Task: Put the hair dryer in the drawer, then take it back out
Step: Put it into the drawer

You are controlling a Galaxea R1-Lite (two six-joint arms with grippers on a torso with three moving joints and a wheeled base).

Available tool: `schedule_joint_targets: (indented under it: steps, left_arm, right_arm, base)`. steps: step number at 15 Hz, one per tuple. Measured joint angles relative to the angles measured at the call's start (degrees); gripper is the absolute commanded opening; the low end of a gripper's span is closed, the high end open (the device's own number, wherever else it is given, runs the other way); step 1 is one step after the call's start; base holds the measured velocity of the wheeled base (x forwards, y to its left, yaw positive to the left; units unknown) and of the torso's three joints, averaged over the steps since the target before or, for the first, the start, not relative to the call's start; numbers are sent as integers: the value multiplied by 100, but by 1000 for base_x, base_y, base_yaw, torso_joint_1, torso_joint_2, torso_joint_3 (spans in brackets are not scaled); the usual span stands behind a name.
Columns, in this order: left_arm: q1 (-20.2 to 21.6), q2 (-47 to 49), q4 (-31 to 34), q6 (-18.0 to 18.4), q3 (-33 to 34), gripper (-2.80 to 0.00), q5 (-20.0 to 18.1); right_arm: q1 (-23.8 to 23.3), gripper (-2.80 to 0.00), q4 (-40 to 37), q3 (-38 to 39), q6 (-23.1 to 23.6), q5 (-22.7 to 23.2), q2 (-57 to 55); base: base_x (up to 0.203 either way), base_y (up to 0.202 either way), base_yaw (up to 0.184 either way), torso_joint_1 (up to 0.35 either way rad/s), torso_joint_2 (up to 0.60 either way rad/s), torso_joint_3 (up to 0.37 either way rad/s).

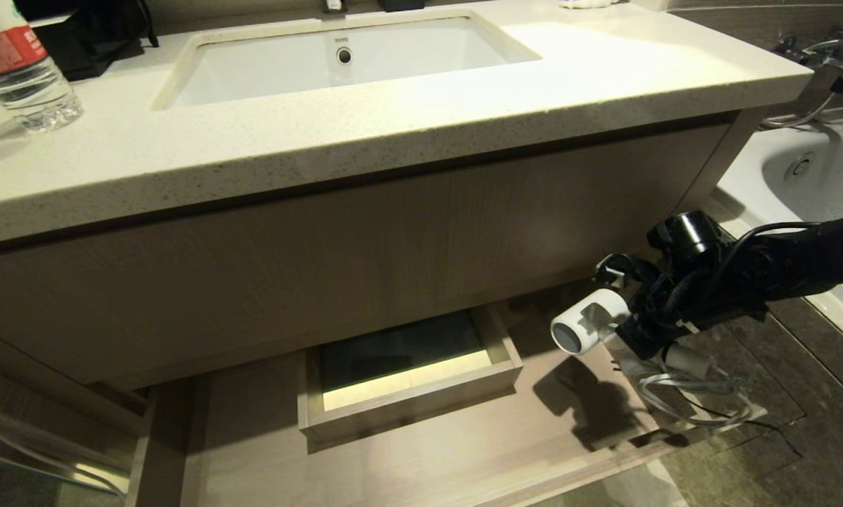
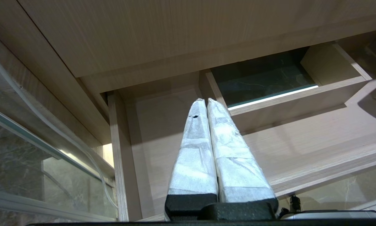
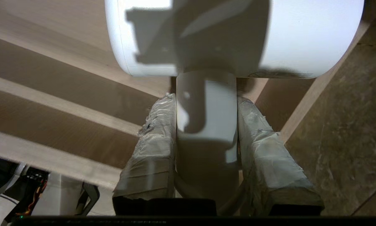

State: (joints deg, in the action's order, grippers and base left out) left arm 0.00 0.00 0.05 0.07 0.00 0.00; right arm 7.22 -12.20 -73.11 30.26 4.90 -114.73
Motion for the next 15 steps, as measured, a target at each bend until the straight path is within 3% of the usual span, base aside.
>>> schedule_joint_targets:
  steps: [15]
  left_arm:
    - [0,0,0,2,0,-280,0]
  right_arm:
    - [94,-280,754,-906,-22,-273,-1593]
  base:
    - [0,0,0,0,0,0]
